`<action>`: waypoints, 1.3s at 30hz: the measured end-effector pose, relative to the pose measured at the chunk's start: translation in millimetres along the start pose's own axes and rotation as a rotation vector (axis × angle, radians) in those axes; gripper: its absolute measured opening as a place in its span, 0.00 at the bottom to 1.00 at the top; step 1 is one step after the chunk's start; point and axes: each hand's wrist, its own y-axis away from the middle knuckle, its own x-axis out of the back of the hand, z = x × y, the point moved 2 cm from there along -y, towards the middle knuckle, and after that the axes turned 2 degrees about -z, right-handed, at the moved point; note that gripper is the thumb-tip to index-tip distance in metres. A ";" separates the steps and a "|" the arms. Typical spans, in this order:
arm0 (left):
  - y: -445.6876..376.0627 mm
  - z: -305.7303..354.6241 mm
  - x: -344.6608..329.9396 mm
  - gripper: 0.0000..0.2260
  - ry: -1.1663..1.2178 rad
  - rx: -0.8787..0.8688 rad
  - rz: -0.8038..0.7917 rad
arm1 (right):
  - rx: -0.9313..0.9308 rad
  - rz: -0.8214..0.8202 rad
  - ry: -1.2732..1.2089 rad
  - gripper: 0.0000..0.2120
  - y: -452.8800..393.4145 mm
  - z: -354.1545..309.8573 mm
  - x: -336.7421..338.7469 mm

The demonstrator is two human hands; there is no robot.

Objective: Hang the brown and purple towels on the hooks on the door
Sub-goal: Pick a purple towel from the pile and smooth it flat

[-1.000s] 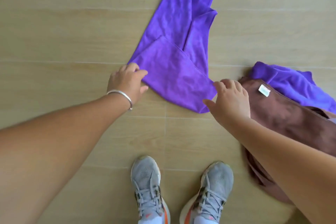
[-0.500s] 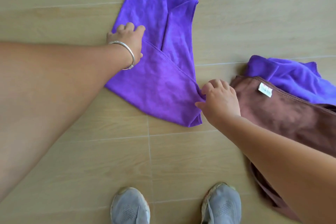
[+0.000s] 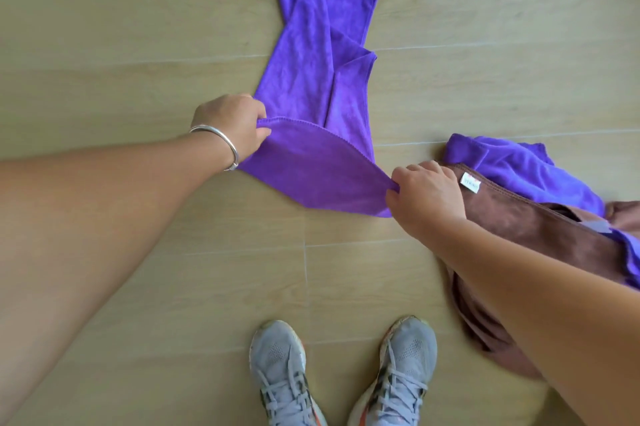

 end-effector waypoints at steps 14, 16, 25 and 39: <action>71.8 -71.9 305.4 0.06 0.007 0.096 0.270 | 0.069 0.266 0.230 0.09 7.6 -50.2 315.6; 79.0 -79.6 364.8 0.05 0.007 0.097 0.351 | 0.052 0.315 0.261 0.08 10.9 -62.6 379.9; 148.7 -111.9 540.6 0.06 -0.034 0.128 0.502 | 0.084 0.546 0.233 0.09 60.3 -112.8 568.6; 346.7 -81.5 358.8 0.06 -0.051 0.169 0.196 | 0.228 0.214 0.175 0.13 194.1 -95.3 399.9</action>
